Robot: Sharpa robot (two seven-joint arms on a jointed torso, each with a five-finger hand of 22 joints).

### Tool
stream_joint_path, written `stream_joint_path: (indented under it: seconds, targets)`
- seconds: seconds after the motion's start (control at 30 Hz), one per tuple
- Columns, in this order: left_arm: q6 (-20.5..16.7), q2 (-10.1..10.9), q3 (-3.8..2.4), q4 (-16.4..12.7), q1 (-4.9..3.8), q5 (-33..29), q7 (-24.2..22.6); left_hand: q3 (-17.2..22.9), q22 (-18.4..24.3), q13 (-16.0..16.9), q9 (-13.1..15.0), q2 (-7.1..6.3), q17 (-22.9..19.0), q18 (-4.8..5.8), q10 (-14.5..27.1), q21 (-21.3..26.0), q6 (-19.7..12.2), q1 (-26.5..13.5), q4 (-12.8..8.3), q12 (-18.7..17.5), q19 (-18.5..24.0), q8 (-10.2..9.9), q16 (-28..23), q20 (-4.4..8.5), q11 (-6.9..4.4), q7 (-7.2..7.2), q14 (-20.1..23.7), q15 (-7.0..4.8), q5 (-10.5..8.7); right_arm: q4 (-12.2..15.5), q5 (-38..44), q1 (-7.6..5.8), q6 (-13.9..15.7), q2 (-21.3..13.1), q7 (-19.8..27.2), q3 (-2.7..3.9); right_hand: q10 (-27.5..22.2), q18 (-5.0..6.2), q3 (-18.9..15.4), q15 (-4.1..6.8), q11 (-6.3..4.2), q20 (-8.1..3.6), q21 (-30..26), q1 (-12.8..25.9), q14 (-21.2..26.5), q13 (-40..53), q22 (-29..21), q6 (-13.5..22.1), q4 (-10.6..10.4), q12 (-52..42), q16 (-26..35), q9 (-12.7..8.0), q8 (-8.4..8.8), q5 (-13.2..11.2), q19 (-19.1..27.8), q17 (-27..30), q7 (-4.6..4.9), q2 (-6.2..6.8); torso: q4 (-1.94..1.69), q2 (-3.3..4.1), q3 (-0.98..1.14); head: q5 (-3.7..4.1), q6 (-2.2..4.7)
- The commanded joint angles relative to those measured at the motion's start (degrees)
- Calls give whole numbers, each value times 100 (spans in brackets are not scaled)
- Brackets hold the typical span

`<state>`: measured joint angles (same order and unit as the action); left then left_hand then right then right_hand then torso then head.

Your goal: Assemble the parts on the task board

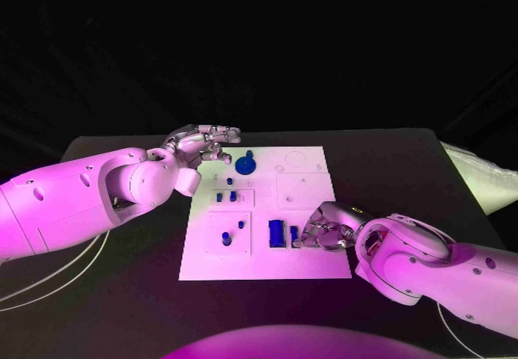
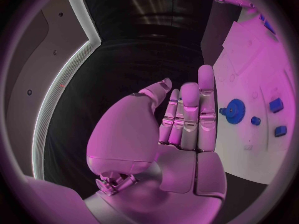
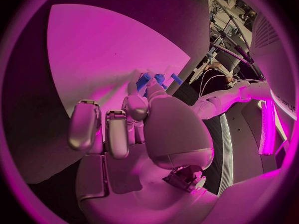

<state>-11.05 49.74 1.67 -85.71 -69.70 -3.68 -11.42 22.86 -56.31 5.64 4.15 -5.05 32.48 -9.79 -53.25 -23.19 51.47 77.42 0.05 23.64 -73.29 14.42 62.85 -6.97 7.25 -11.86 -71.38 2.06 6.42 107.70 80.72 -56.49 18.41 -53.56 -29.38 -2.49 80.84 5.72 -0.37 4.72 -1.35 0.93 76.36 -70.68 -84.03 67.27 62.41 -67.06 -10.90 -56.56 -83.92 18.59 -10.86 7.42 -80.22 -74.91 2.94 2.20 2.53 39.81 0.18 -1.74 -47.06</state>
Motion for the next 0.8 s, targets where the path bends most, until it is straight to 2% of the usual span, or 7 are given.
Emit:
stream_joint_path:
  seconds: [0.03, 0.23, 0.37, 0.53, 0.63, 0.8]
  targets:
    - [105, -5, -3, -7, -1, 21, -23, -2, 5, -8, -3, 14, -5, -53, 37, 25, -40, 17, -17, 22, 15, 24, 39, -38, 13, 14, 26, -5, 13, -15, 105, 5, -130, 16, 53, 0, -29, -63, 1, 35, 3, 26, 25, -21, -424, 5, 5, 12, 22, -11, 13, 5, 4, -29, -18, -571, 10, -10, -1, 0, -2, 11, -6]
    - [106, -8, -3, -8, -1, 21, -22, -2, 5, -8, -3, 14, -5, -53, 37, 25, -40, 17, -17, 22, 15, 24, 39, -38, 13, 14, 26, -5, 13, -87, 150, 7, -200, 67, -16, 0, -24, -65, -9, 36, 1, 26, 32, -37, -425, 11, 18, 8, 26, -18, 10, 8, 2, -26, -23, -574, 6, -45, -8, 0, -4, 17, -10]
    - [108, -10, -3, -8, -1, 21, -22, -2, 5, -8, -3, 14, -5, -53, 37, 25, -40, 17, -17, 22, 15, 24, 39, -38, 13, 14, 26, -5, 13, -195, 184, 9, -191, 133, -57, 0, -15, -67, -18, 39, -4, 25, 38, -83, -428, 24, 30, 3, 49, -34, 3, 13, 0, -16, -27, -585, 0, -89, -11, 1, 1, 11, -12]
    - [110, -13, -2, -5, 0, 21, -22, -2, 5, -8, -3, 14, -5, -53, 37, 25, -40, 17, -17, 22, 15, 24, 39, -38, 13, 14, 26, -5, 13, -290, 204, 11, -152, 192, -59, 0, -11, -69, -25, 42, -8, 24, 45, -116, -429, 29, 44, 1, 66, -38, -1, 17, 0, 6, -32, -592, -4, -121, -9, -3, -4, 7, -12]
    - [108, -12, -2, -3, 2, 21, -23, -2, 5, -8, -3, 14, -5, -53, 37, 25, -40, 17, -17, 22, 15, 24, 39, -38, 13, 14, 26, -5, 13, -286, 207, 11, -63, 197, -10, 0, -13, -68, -36, 43, -9, 23, 44, -136, -428, 25, 40, 4, 79, -31, 2, 18, 1, 28, -31, -587, -4, -130, -1, -4, -4, 7, -7]
    - [104, -13, -1, 1, 8, 21, -25, -2, 5, -8, -3, 14, -5, -53, 37, 25, -40, 17, -17, 22, 15, 24, 39, -38, 13, 14, 26, -5, 13, -192, 31, 9, 218, 130, 242, 15, -87, -58, -137, 34, 8, 24, 11, -175, -405, -87, -15, 61, 116, 156, 76, 14, 38, 252, -4, -482, 19, -121, 3, -18, -1, 14, 10]
